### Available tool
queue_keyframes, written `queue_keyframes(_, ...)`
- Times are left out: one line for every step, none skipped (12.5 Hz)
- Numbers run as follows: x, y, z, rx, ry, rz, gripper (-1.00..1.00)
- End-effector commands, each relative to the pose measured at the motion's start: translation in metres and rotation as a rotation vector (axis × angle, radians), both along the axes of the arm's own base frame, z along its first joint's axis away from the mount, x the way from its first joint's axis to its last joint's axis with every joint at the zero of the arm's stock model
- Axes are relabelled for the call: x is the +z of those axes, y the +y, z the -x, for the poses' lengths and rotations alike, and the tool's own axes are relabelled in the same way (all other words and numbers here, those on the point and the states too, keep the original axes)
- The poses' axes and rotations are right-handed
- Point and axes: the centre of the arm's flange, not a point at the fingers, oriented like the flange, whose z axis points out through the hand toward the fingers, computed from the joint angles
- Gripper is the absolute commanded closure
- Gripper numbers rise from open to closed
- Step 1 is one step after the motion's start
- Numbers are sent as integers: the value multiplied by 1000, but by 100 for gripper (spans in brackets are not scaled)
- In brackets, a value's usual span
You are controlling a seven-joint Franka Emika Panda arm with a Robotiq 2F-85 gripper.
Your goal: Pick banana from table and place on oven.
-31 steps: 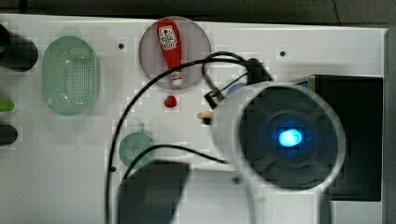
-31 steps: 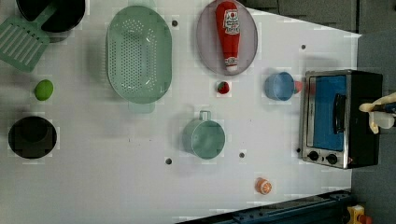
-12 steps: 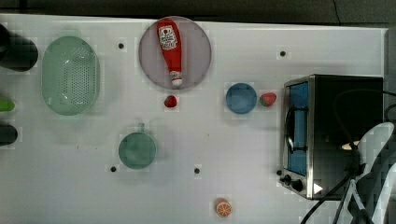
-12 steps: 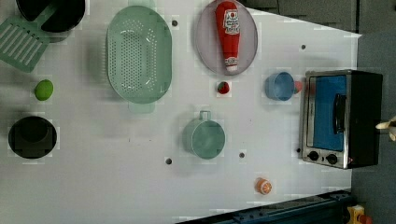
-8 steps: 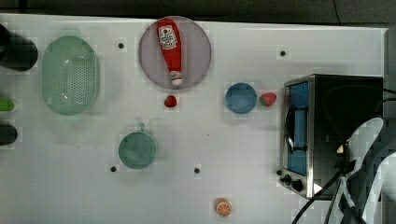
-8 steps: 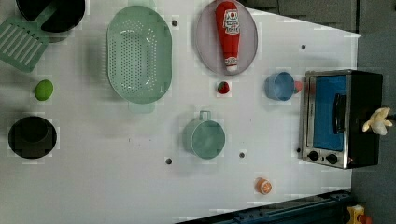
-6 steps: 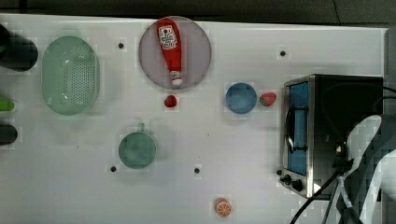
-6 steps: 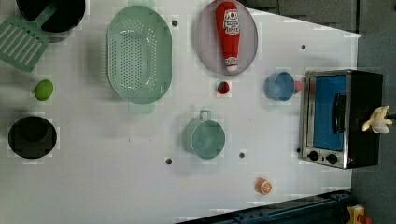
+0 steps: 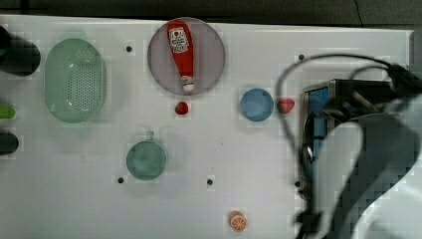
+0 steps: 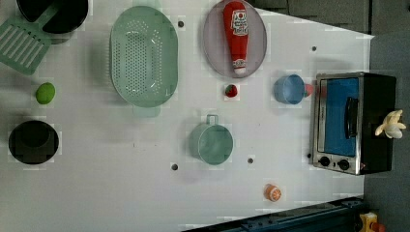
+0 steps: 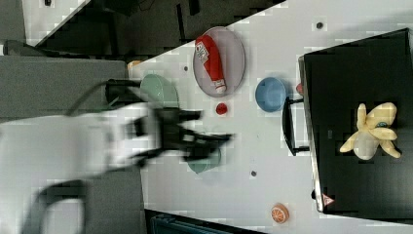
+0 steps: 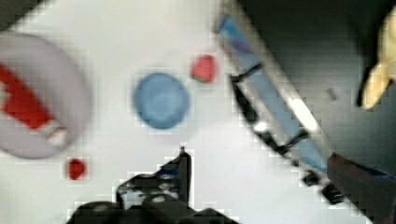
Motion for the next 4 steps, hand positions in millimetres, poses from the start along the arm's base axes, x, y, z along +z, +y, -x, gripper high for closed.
queue_keyframes(37,109,-7,-145,42,10,-100)
queue_keyframes(47,136,1,-184,73,10,-100)
queue_keyframes(56,160,8,-211,93,13,-100)
queue_keyframes(64,179,16,-231,104,24,-100)
